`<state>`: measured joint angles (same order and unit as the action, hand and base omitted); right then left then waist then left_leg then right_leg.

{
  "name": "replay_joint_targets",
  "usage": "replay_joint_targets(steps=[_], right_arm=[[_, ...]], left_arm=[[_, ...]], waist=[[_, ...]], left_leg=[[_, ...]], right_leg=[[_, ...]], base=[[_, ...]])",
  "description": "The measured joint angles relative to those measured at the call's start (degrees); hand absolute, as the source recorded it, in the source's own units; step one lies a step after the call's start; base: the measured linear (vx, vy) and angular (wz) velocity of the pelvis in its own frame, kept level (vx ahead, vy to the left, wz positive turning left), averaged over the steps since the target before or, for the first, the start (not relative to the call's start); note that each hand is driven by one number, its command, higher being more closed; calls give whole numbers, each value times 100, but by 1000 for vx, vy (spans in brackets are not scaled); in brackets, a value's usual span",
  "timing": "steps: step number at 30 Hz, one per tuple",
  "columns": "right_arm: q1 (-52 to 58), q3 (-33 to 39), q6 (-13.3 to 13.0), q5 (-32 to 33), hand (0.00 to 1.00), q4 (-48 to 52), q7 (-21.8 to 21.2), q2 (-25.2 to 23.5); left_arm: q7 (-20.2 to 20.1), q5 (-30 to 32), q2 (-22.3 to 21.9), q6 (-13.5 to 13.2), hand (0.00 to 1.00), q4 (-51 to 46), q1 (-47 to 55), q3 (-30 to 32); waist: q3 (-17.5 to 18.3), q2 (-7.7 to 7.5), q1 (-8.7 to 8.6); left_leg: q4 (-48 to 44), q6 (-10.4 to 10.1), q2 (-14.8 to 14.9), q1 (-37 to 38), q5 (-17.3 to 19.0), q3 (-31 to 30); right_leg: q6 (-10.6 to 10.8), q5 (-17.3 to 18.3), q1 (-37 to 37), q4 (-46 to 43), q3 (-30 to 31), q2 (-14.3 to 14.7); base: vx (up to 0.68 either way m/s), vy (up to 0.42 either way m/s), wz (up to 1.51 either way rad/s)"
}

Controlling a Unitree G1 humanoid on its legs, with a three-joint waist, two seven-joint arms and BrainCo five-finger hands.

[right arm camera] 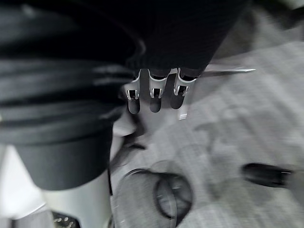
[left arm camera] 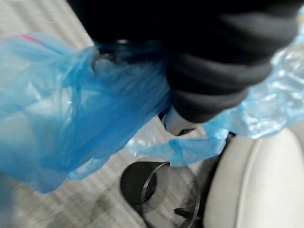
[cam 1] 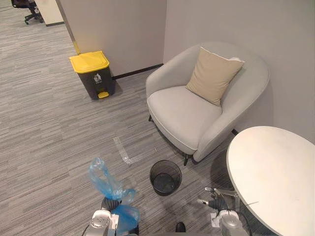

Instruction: Gather rubbish on tea table into small bin, then transfer packed bag to large trash can.

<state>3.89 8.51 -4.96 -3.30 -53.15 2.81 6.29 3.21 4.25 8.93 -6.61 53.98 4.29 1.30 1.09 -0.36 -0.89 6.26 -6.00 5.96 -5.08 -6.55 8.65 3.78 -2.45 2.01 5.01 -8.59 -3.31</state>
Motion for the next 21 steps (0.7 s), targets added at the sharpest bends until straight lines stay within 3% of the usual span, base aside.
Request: replay_joint_targets(steps=[7, 13, 17, 18, 19, 20, 21], right_arm=[[-62, 103, 106, 8, 0, -310, 103, 14], [-458, 246, 144, 97, 0, -511, 245, 9], [-680, 221, 169, 95, 0, -519, 295, -24], [-663, 184, 172, 95, 0, -515, 310, -44], [-661, 181, 175, 95, 0, -507, 317, -56], [-581, 186, 186, 95, 0, -483, 342, -141], [-525, 171, 210, 95, 0, -475, 354, -229]], left_arm=[[2, -10, -73, 20, 100, 177, -7, -5], [6, -104, -79, 31, 100, 254, -204, -24], [15, -192, -90, 31, 100, 238, -545, -75], [19, -221, -96, 26, 100, 25, -637, -74], [23, -223, -98, 23, 100, -41, -646, -71], [31, -225, -87, 8, 100, -192, -662, -72], [43, -233, -88, 8, 100, -295, -602, -70]], waist=[[-88, 38, -12], [-455, 22, -11], [-660, 0, -19], [-715, -39, -8], [-726, -42, -10], [-760, -39, -39], [-762, -87, -21]], left_leg=[[0, 3, -7, 115, 80, 47], [-36, 15, -39, 111, 83, 356], [-475, 186, -47, -246, 191, 523], [-862, 300, -15, -408, 372, 523], [-916, 307, -2, -439, 381, 516], [-1040, 316, -53, -494, 387, 396], [-1165, 315, -55, -504, 386, 285]], right_leg=[[18, 174, 39, -204, 93, -16], [-11, 127, 299, -464, 385, -51], [26, 188, 982, -1392, 456, -181], [185, 310, 987, -1568, 471, -233], [179, 479, 1013, -1741, 469, -279], [95, 1098, 1219, -2976, 423, -393], [181, 1418, 1182, -3818, 413, -406]], base=[[37, -1, -4], [30, 16, -27], [-55, 47, -14], [-51, 25, 18], [-77, 8, 52], [-56, -51, 66], [-40, -50, 66]])
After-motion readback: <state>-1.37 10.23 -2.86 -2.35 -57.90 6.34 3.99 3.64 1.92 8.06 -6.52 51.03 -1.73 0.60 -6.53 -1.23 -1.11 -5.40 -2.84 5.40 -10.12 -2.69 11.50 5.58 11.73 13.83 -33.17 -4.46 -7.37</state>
